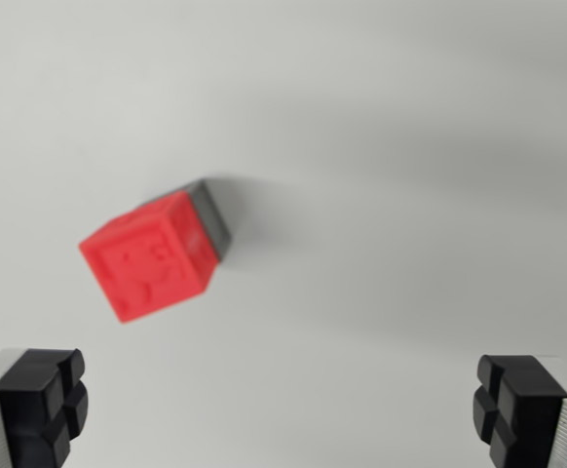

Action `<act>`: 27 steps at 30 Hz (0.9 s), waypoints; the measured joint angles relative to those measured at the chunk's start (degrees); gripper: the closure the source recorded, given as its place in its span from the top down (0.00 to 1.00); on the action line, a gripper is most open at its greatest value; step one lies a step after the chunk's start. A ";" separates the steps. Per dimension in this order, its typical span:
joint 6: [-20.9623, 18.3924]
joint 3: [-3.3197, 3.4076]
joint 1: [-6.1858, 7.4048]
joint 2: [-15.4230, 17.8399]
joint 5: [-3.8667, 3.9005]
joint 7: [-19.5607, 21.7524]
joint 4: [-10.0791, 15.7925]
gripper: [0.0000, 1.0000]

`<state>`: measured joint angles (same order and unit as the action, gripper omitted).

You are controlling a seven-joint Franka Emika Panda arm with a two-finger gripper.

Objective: Destack cube

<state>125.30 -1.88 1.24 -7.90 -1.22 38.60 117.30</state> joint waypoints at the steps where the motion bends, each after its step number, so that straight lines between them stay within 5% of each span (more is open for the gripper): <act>1: 0.37 -0.11 0.14 0.04 0.05 -0.43 0.42 1.00; 27: 10.93 -3.83 4.07 -0.55 2.03 -11.26 10.75 1.00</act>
<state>136.23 -5.71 5.32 -8.45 0.81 27.35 128.05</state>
